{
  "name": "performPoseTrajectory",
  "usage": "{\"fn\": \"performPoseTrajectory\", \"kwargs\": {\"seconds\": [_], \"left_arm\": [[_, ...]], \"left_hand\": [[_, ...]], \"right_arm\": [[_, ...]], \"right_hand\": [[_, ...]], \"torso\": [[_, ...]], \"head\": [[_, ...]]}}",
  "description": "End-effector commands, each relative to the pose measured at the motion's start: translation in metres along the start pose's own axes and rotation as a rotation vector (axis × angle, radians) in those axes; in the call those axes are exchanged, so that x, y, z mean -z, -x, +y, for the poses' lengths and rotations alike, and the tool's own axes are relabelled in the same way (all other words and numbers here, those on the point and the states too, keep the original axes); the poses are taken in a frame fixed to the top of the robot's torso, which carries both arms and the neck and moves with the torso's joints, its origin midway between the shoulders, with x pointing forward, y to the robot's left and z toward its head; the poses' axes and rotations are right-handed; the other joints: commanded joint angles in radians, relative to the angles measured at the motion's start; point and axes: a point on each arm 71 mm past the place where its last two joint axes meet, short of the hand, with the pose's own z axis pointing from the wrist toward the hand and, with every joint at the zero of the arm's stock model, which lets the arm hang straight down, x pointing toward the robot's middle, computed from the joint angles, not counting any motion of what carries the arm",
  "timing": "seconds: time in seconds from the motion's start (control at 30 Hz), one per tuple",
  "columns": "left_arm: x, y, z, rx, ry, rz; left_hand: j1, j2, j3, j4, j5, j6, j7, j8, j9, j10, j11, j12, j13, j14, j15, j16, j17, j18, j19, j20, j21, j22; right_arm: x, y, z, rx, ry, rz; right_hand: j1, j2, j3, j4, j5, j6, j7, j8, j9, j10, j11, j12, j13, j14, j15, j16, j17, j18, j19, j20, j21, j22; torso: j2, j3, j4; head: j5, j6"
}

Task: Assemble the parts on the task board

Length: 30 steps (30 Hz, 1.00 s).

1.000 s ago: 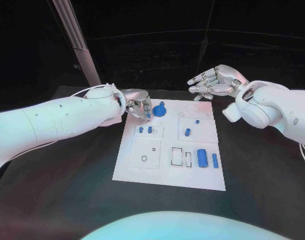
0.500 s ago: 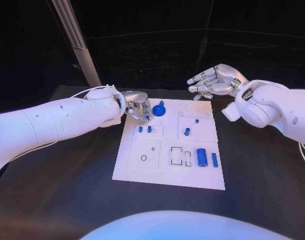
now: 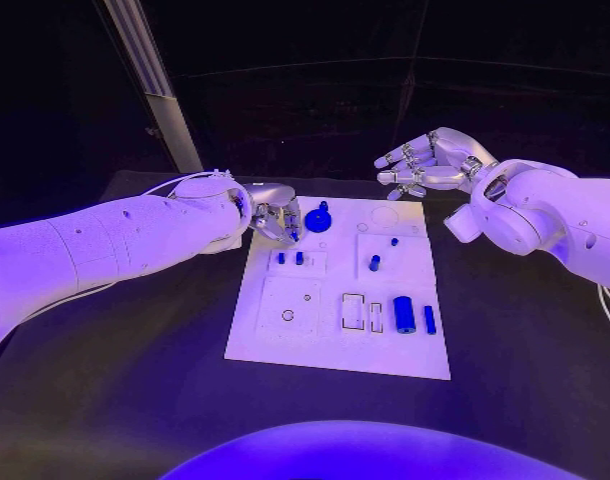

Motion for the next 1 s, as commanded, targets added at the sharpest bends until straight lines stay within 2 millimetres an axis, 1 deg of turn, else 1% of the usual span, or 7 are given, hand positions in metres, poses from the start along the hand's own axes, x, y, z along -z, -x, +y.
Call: {"fn": "performPoseTrajectory", "kwargs": {"seconds": [0.03, 0.23, 0.7, 0.77, 0.87, 0.93, 1.0], "left_arm": [[-0.0007, -0.0017, -0.0008, 0.002, 0.001, 0.02], [-0.0014, -0.0025, -0.0026, 0.002, -0.005, 0.022], [-0.0015, -0.0026, -0.0027, 0.001, -0.003, 0.019], [-0.0016, -0.0029, -0.0023, 0.001, 0.002, 0.023], [-0.0018, -0.0035, -0.0012, 0.001, 0.014, 0.033], [-0.0018, -0.0037, -0.0007, 0.001, 0.019, 0.036], [-0.0019, -0.0039, -0.0003, 0.001, 0.023, 0.039]], "left_hand": [[-0.009, -0.002, 0.007, -0.001, -0.005, 0.006, -0.001, -0.002, 0.001, 0.007, 0.003, -0.004, -0.001, 0.033, -0.009, 0.003, -0.002, -0.016, 0.004, 0.002, 0.005, 0.001], [-0.009, -0.003, 0.008, -0.001, -0.005, 0.006, -0.001, -0.002, 0.001, 0.007, 0.003, -0.004, -0.001, 0.033, -0.009, 0.003, -0.002, -0.016, 0.004, 0.002, 0.005, 0.001], [-0.01, -0.004, 0.008, -0.001, -0.005, 0.006, -0.001, -0.004, 0.0, 0.007, 0.003, -0.006, -0.002, 0.032, -0.009, 0.003, -0.004, -0.016, 0.004, 0.002, 0.004, 0.0], [-0.014, -0.008, 0.008, -0.001, -0.005, -0.001, 0.002, -0.011, -0.002, 0.002, 0.006, -0.012, -0.003, 0.032, -0.007, 0.002, -0.005, -0.016, 0.002, 0.003, 0.004, 0.0], [-0.026, -0.018, 0.005, 0.002, -0.005, -0.035, 0.012, -0.036, -0.01, -0.015, 0.015, -0.026, -0.007, 0.03, 0.0, -0.001, -0.013, -0.016, -0.002, 0.007, -0.002, -0.005], [-0.031, -0.022, 0.003, 0.004, -0.005, -0.05, 0.016, -0.048, -0.013, -0.023, 0.018, -0.032, -0.009, 0.029, 0.003, -0.002, -0.016, -0.015, -0.004, 0.01, -0.004, -0.006], [-0.035, -0.027, 0.002, 0.005, -0.005, -0.078, 0.021, -0.068, -0.015, -0.035, 0.021, -0.039, -0.01, 0.027, 0.006, -0.003, -0.019, -0.014, -0.006, 0.012, -0.007, -0.008]], "right_arm": [[-0.0003, 0.0008, 0.0014, 0.0, 0.008, -0.002], [-0.0002, 0.0007, 0.0014, 0.0, 0.008, -0.002], [-0.0005, 0.0005, 0.0014, -0.001, 0.007, 0.0], [-0.0006, 0.0005, 0.0013, -0.001, 0.007, 0.0], [-0.0006, 0.0004, 0.0013, -0.001, 0.007, 0.0], [-0.0006, 0.0004, 0.0013, -0.001, 0.006, 0.0], [-0.0006, 0.0004, 0.0013, -0.001, 0.006, 0.0]], "right_hand": [[-0.004, 0.003, -0.002, 0.005, 0.002, -0.006, -0.001, 0.0, 0.001, -0.007, 0.0, 0.004, 0.0, -0.002, 0.001, 0.001, 0.104, 0.004, 0.007, 0.002, -0.003, -0.001], [-0.004, 0.003, -0.002, 0.005, 0.002, -0.006, -0.001, 0.0, 0.001, -0.007, 0.0, 0.004, 0.0, -0.002, 0.001, 0.001, 0.104, 0.004, 0.007, 0.002, -0.003, -0.001], [-0.004, 0.003, -0.002, 0.005, 0.002, -0.006, -0.001, 0.0, 0.001, -0.007, 0.0, 0.004, 0.0, -0.002, 0.001, 0.001, 0.104, 0.004, 0.007, 0.002, -0.003, -0.001], [-0.003, 0.004, -0.001, 0.006, 0.002, -0.006, -0.001, 0.0, 0.002, -0.007, -0.001, 0.005, 0.0, -0.002, 0.001, 0.0, 0.104, 0.004, 0.008, 0.002, -0.004, -0.002], [-0.003, 0.004, -0.001, 0.006, 0.002, -0.006, -0.001, 0.0, 0.002, -0.007, -0.001, 0.005, 0.0, -0.002, 0.001, 0.0, 0.104, 0.004, 0.008, 0.002, -0.004, -0.002], [-0.003, 0.004, -0.001, 0.006, 0.002, -0.006, -0.001, 0.0, 0.002, -0.007, -0.001, 0.005, 0.0, -0.002, 0.001, 0.0, 0.104, 0.004, 0.008, 0.002, -0.004, -0.002], [-0.003, 0.004, -0.001, 0.006, 0.002, -0.006, -0.001, 0.0, 0.002, -0.007, -0.001, 0.005, 0.0, -0.002, 0.001, 0.0, 0.104, 0.004, 0.008, 0.002, -0.004, -0.002]], "torso": [[0.0, 0.0001, -0.0002], [-0.001, 0.0003, 0.0003], [0.0, -0.0002, 0.0001], [0.0, 0.0, -0.0002], [0.0, 0.0002, -0.0002], [0.0, 0.0004, 0.0], [0.0, 0.0005, 0.0001]], "head": [[-0.001, -0.001], [-0.001, -0.002], [-0.004, 0.0], [-0.003, -0.001], [-0.004, -0.002], [-0.004, -0.002], [-0.004, -0.002]]}}
